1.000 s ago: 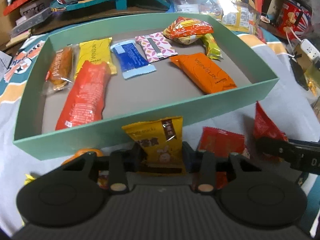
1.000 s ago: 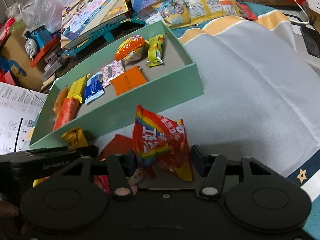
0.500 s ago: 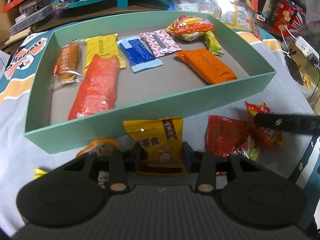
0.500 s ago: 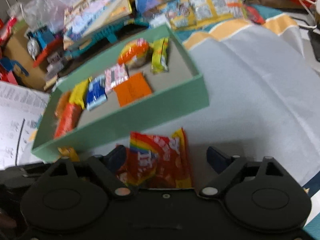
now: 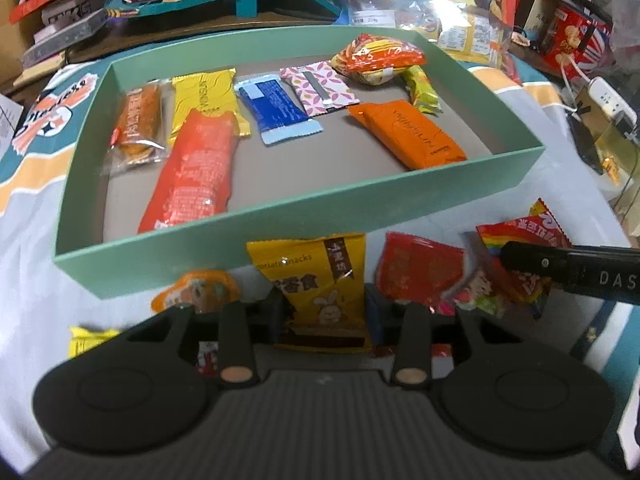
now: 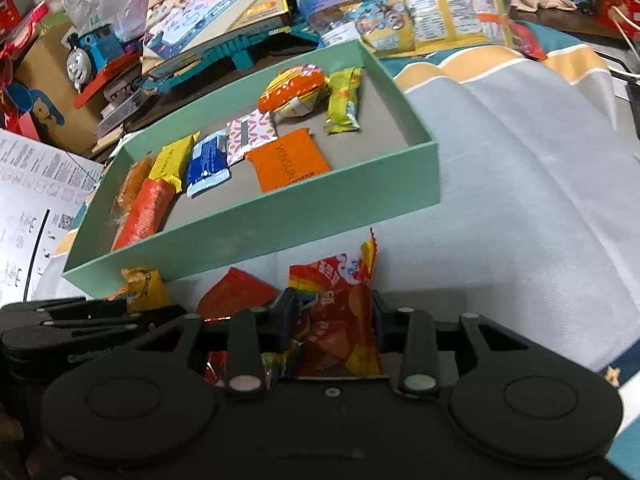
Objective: Organize snacks
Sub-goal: 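Carry both bags into the green tray and open both tools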
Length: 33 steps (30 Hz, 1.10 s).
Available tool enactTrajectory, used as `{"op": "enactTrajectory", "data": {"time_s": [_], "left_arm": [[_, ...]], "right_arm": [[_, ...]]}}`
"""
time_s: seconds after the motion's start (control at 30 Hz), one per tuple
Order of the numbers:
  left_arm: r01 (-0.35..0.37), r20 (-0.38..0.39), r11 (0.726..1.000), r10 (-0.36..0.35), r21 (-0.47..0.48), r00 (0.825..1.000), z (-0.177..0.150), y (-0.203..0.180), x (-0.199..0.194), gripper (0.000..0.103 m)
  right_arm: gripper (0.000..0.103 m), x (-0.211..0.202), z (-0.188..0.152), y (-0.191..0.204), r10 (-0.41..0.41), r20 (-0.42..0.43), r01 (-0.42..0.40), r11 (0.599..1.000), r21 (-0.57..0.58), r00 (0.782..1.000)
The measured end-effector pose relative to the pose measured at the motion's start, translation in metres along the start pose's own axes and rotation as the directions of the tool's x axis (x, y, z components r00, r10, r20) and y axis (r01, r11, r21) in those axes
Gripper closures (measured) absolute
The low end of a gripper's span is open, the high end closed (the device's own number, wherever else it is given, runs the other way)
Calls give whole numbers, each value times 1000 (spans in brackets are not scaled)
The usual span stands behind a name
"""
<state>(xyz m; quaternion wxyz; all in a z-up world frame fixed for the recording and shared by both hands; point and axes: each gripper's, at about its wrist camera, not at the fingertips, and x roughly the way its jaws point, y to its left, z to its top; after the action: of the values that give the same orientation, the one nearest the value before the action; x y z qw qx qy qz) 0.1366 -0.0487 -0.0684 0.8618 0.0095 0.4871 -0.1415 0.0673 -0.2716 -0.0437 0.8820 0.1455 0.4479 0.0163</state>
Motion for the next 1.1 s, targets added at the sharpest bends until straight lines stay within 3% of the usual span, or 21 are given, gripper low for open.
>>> {"op": "enactTrajectory", "data": {"time_s": [0.2,0.47,0.7,1.1], "left_arm": [[39,55,999,-38,-13,998,11,1,-29,65],[53,136,998,-47,-38,990,73,8,-43,65],[91,81,990,-83,-104,993,125,10,-5,65],[71,9,995,-71,-67,997,132,-5,41,63]], "right_arm": [[67,-26,11,-5,32,48,-34,999,40,998],[67,-36,66,-7,54,125,-57,998,24,991],[67,1,117,-13,12,117,-16,999,30,993],[64,41,135,-4,-41,104,48,997,-58,994]]}}
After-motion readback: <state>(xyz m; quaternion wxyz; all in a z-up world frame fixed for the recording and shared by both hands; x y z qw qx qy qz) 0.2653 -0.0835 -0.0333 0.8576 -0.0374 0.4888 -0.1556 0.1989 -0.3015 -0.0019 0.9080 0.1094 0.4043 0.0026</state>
